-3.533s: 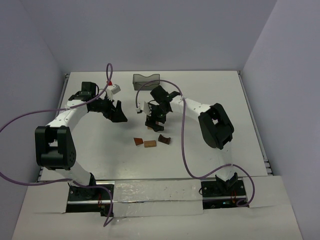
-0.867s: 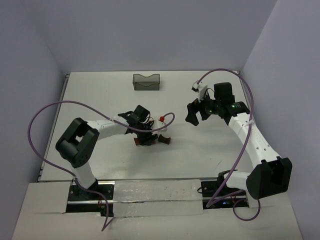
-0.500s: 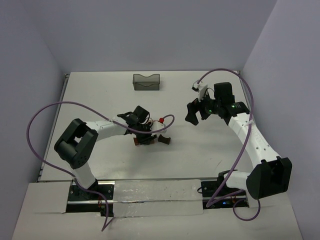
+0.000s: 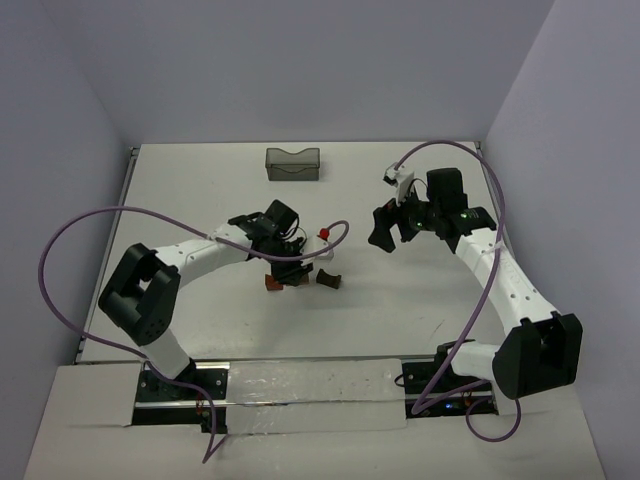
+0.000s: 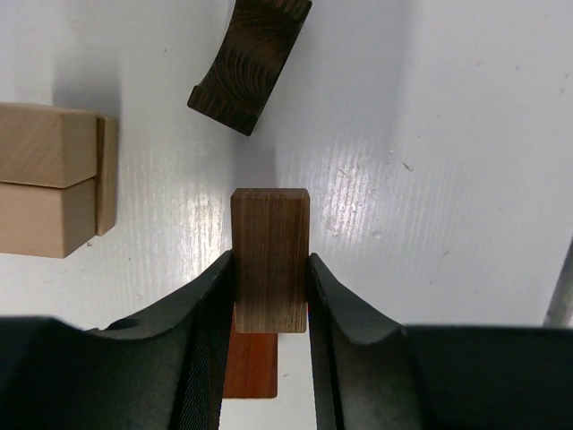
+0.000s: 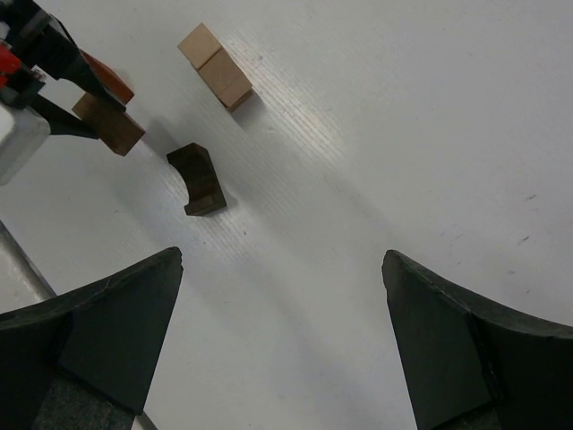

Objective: Build the wood block tower

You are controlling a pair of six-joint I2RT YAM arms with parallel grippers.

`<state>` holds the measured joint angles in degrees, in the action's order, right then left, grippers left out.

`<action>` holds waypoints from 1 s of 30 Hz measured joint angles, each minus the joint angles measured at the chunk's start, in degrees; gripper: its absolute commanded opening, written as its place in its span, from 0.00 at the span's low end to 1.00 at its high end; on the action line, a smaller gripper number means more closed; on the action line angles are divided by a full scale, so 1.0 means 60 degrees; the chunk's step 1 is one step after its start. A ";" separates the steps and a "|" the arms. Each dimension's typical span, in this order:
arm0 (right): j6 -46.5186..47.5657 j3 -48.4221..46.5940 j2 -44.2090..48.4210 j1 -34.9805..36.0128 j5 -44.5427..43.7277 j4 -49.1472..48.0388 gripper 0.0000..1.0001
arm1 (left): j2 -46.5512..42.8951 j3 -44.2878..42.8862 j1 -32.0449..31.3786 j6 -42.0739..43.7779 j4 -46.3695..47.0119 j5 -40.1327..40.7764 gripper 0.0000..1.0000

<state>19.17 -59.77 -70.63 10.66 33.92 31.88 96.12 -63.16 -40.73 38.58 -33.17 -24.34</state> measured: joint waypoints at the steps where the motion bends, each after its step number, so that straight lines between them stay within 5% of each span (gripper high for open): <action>1: -0.0006 0.0010 0.0000 0.0000 0.0002 -0.0013 1.00 | -0.0050 -0.0079 0.0002 0.0029 -0.0100 -0.0036 0.00; 17: -0.0125 0.0015 -0.0096 0.0000 0.0113 -0.0210 1.00 | -0.0051 -0.2332 0.0786 0.1305 -0.1967 -0.0564 0.07; 30: -0.0118 -0.0040 -0.0593 0.0000 0.0160 -0.0215 1.00 | 0.1749 -0.4507 0.1446 0.2782 -0.3175 -0.0732 0.10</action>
<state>18.46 -60.01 -74.19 10.66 34.88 30.59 106.62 -90.20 -32.05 55.27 -52.22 -28.74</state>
